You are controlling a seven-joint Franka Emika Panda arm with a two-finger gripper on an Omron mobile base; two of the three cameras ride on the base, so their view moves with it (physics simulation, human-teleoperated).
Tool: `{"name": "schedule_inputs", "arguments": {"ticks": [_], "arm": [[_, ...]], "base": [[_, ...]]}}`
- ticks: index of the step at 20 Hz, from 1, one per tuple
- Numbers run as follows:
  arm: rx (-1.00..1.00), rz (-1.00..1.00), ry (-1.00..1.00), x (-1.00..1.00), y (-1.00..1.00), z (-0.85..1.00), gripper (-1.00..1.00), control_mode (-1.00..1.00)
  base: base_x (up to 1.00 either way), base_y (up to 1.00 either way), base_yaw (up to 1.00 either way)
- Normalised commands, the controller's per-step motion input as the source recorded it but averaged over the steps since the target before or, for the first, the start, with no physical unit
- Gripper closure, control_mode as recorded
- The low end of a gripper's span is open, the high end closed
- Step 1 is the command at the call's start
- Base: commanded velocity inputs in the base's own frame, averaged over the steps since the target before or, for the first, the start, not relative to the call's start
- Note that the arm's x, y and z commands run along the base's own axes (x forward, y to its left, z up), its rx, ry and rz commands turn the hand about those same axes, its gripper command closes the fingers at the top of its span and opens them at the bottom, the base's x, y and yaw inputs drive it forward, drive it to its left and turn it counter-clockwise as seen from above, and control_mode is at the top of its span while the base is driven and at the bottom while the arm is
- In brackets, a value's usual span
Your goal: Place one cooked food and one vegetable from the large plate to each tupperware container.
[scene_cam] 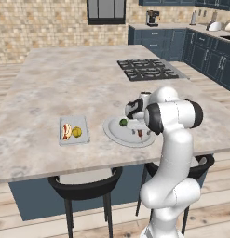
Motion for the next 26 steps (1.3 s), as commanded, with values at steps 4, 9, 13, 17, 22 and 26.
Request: {"name": "schedule_inputs", "arguments": {"ticks": [4, 9, 13, 17, 22, 26], "arm": [[0.0, 0.0, 0.0, 0.0, 0.0, -0.09, -1.0, -1.0], [0.0, 0.0, 0.0, 0.0, 0.02, -0.04, 1.0, -1.0], [0.0, 0.0, 0.04, 0.0, 0.11, -0.02, 1.0, -1.0], [0.0, 0.0, 0.09, 0.0, 0.15, -0.07, 1.0, -1.0], [0.0, 0.0, 0.1, 0.0, 0.22, -0.11, 1.0, -1.0], [0.0, 0.0, 0.0, -0.04, 0.12, 0.18, 1.0, -1.0]], "base": [[0.0, 0.0, 0.0], [0.0, 0.0, 0.0], [0.0, 0.0, 0.0], [0.0, 0.0, 0.0], [0.0, 0.0, 0.0], [0.0, 0.0, 0.0]]}}
